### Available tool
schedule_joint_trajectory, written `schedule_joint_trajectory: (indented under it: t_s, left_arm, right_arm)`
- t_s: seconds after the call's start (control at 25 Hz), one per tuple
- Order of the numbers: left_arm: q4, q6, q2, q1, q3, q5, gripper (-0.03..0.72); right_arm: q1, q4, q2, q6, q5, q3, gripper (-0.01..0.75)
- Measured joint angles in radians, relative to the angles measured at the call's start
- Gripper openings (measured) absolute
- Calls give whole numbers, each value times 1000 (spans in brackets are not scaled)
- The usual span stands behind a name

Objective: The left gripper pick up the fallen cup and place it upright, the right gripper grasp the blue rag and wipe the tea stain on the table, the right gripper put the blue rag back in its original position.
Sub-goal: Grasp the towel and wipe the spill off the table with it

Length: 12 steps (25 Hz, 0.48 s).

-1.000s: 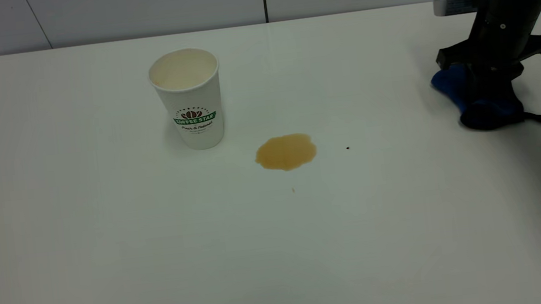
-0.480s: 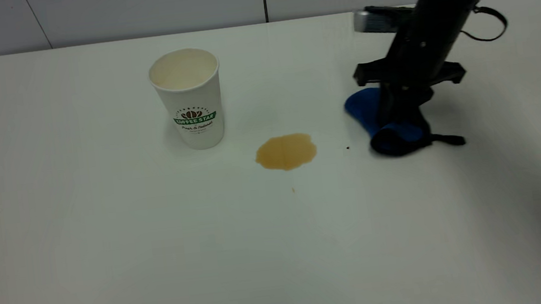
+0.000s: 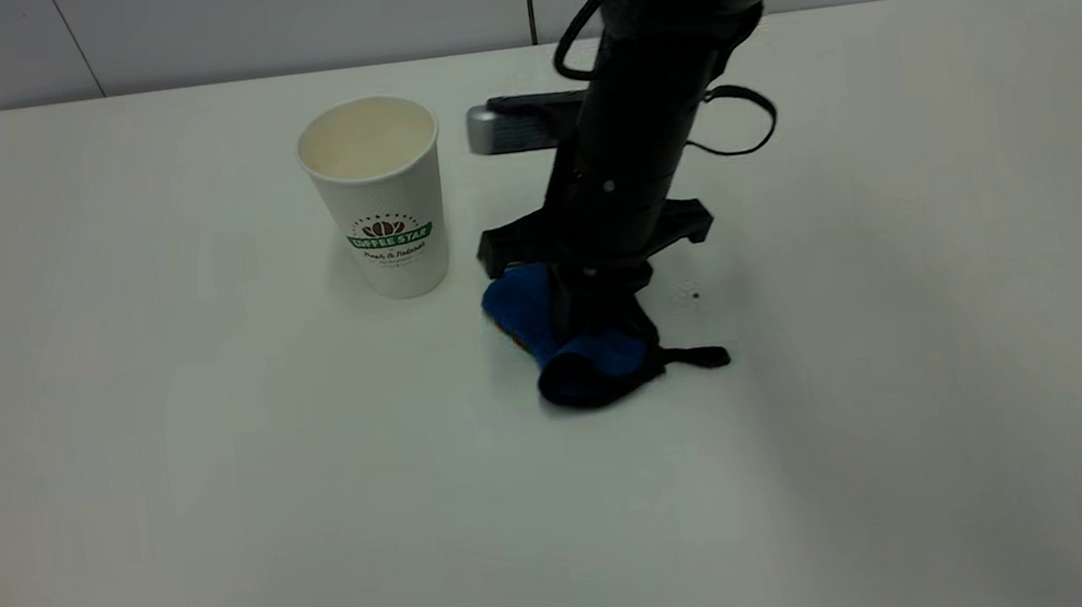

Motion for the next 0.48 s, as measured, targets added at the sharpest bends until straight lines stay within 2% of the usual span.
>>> schedule_joint_trajectory:
  t_s: [0.24,0.48]
  left_arm:
    - [0,0,0,0,0,0,587]
    - [0,0,0,0,0,0,587]
  right_arm:
    - [93,5,0,49,-67,0,67]
    - [97,-24,0,72,-152,0,67]
